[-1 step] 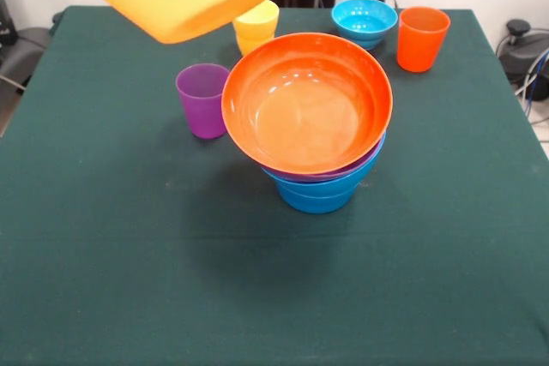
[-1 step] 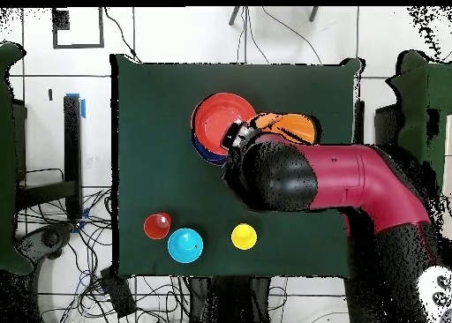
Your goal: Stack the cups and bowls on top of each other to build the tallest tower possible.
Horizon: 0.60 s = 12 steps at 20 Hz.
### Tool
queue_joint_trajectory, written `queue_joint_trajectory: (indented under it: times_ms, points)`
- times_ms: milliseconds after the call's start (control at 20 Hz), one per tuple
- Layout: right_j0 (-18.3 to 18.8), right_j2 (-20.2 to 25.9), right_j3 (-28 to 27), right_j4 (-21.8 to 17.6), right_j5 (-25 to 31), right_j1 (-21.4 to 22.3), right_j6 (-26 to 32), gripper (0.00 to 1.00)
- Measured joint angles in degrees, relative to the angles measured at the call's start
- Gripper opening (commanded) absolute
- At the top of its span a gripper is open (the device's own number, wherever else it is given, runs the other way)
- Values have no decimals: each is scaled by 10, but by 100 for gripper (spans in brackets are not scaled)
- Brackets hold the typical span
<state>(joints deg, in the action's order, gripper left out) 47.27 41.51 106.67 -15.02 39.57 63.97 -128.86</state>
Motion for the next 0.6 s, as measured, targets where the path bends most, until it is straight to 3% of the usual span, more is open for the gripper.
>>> queue_joint_trajectory:
  times_ms: [600]
  points:
    - [0, -2, 0, -3, 0, -7, 0, 0]
